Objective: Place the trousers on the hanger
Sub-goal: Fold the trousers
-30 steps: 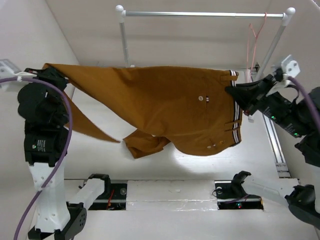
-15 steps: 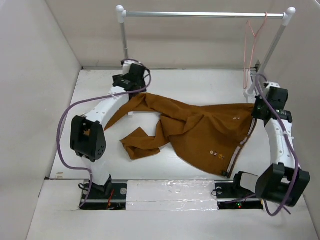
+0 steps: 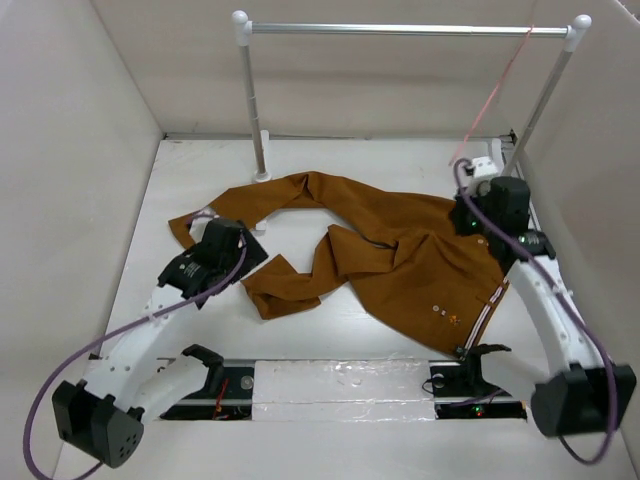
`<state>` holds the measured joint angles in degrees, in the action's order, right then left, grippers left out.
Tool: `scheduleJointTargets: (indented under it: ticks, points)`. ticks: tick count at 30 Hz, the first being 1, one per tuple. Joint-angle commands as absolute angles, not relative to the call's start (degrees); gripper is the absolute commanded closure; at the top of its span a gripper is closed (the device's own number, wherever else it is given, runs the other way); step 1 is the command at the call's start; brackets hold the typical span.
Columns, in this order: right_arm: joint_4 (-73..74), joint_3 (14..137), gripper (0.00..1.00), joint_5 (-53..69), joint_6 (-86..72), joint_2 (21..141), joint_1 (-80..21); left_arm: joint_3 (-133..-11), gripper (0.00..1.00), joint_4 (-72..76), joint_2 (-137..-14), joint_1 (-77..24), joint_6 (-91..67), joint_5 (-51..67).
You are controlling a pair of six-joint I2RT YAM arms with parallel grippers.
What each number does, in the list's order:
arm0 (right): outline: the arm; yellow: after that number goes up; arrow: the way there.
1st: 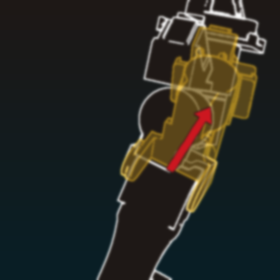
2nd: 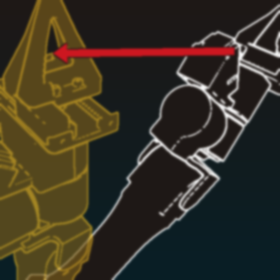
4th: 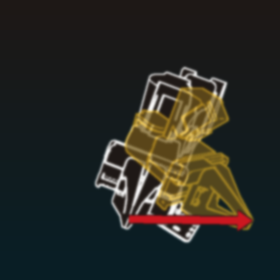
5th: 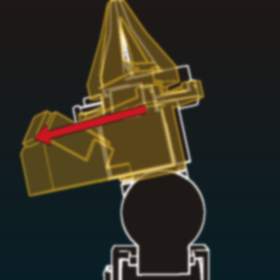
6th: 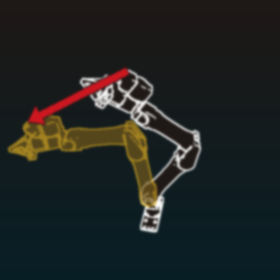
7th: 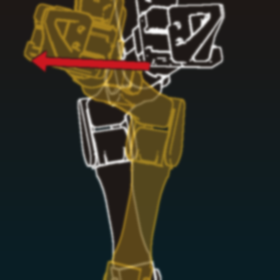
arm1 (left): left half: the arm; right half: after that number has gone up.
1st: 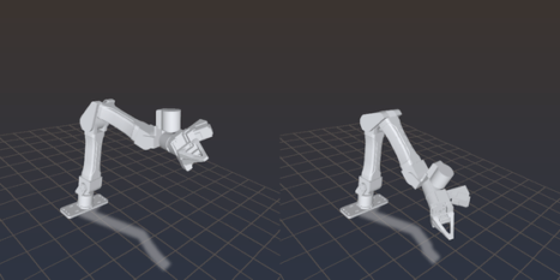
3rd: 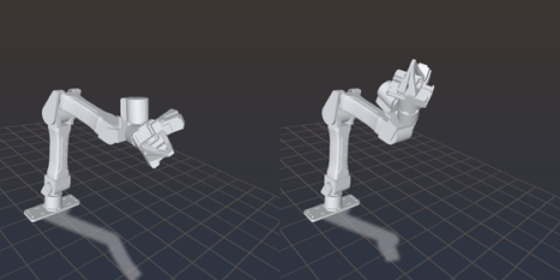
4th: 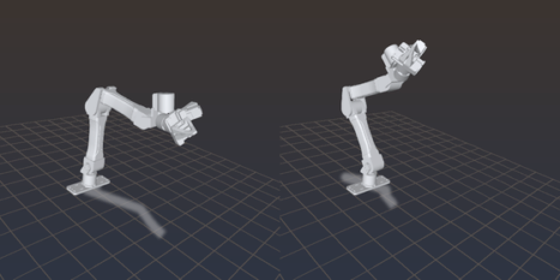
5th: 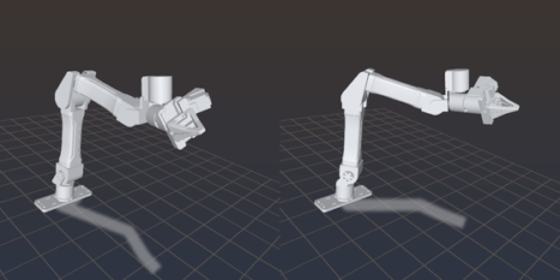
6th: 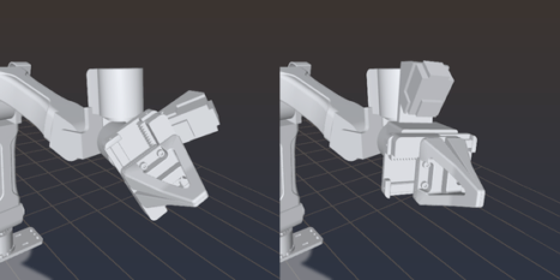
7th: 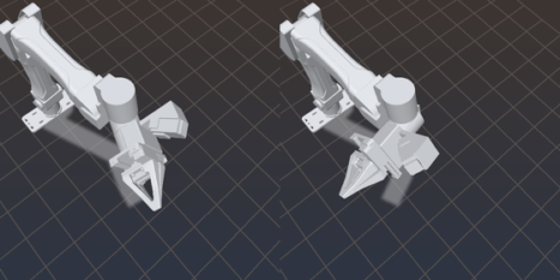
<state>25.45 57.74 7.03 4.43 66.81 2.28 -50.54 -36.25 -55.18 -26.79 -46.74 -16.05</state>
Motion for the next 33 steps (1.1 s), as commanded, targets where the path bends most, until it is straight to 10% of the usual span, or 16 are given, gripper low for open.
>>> scheduleJointTargets:
  ticks: [1,4,6,9,13,14,16,17,24,33]
  points:
    - [21.3,51.9,1.00,15.0,5.0,56.7,-8.9,-43.5,0.06,-38.8,-48.6,-23.5,-62.7,-8.0]
    - [23.1,49.2,0.92,16.3,5.8,55.5,-23.4,-38.8,0.03,-37.0,-46.7,-22.9,-66.5,-5.7]
    - [25.4,49.0,0.58,12.6,6.4,56.7,-30.0,-37.0,0.02,-34.1,-47.5,-22.9,-67.8,-4.7]
    - [27.3,47.2,0.36,9.1,6.7,58.6,-38.5,-34.2,0.01,-26.7,-51.3,-22.9,-70.2,-6.1]
    - [25.4,44.0,0.35,8.7,6.3,59.2,-39.0,-31.8,0.06,-17.6,-55.9,-22.9,-70.4,-7.9]
    - [25.0,43.0,0.35,8.4,6.2,59.1,-39.0,-31.6,0.17,-15.8,-57.0,-22.9,-69.1,-8.5]
    - [23.7,40.0,0.35,7.4,5.2,59.1,-38.2,-34.3,0.84,-17.9,-60.5,-22.9,-68.9,-10.7]
    - [23.1,38.9,0.35,6.1,4.8,59.2,-36.7,-36.8,1.00,-20.1,-61.3,-22.9,-66.2,-14.2]
    - [21.5,33.3,0.34,11.5,5.6,66.3,-25.6,-74.1,1.00,-47.2,-59.8,-27.6,-53.9,-34.3]
    - [21.3,31.2,0.33,15.9,5.2,66.5,-20.0,-76.8,0.90,-65.1,-59.9,-27.6,-48.3,-37.1]
